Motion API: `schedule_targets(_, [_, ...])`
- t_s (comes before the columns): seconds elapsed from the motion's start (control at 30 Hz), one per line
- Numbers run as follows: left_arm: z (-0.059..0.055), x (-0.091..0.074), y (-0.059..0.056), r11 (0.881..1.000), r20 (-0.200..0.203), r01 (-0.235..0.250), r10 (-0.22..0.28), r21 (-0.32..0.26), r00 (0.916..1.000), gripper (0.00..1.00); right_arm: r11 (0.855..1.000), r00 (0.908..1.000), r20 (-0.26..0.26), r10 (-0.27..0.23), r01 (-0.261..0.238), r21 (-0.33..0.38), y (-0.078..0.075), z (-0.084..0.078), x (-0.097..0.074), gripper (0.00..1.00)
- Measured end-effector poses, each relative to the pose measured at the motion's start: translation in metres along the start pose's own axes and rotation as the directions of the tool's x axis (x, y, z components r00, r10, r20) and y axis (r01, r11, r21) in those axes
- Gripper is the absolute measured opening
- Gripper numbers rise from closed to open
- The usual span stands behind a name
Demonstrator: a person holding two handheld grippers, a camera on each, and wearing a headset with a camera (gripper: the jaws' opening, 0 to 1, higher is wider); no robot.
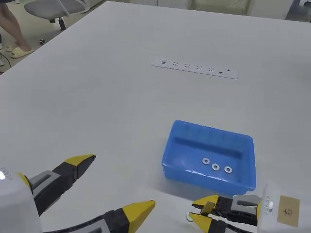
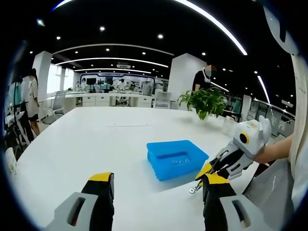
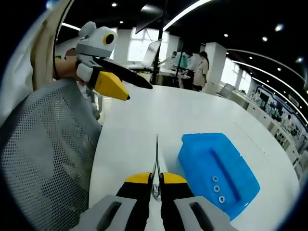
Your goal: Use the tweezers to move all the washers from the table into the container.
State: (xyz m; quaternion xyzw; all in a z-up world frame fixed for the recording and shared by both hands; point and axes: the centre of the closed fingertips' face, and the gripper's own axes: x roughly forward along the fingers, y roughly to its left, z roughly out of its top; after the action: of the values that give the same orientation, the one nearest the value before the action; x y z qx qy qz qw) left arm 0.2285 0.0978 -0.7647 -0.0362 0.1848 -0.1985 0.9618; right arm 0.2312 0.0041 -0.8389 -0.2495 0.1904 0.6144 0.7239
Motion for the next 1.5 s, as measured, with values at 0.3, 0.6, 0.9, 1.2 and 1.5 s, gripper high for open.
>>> schedule_targets(0.3, [0.003, -0.002, 0.0, 1.0, 0.01, -0.009, 0.009, -0.005, 0.9999, 0.76, 0.932, 0.9937, 0.081, -0.078, 0.043, 0.36, -0.029, 0.003, -0.01, 0.03])
schedule_targets(0.6, [0.003, -0.001, -0.002, 1.0, 0.004, 0.002, -0.002, 0.0, 1.0, 0.76, 0.849, 0.9639, 0.206, -0.169, 0.036, 0.528, -0.054, 0.026, -0.042, 0.03])
schedule_targets(0.9, [0.003, -0.002, -0.001, 1.0, 0.007, 0.001, -0.001, -0.002, 1.0, 0.75, 0.85, 0.9592, 0.209, -0.191, 0.055, 0.523, -0.06, 0.035, -0.05, 0.03])
schedule_targets(1.2, [0.004, -0.003, -0.001, 1.0, 0.015, 0.0, 0.0, -0.004, 0.9999, 0.75, 0.869, 0.9472, 0.252, -0.198, 0.051, 0.492, -0.067, 0.061, -0.054, 0.03])
schedule_targets(1.5, [0.004, -0.003, -0.002, 1.0, 0.009, 0.003, -0.003, -0.001, 1.0, 0.75, 0.887, 0.9321, 0.295, -0.211, 0.055, 0.459, -0.082, 0.082, -0.055, 0.03])
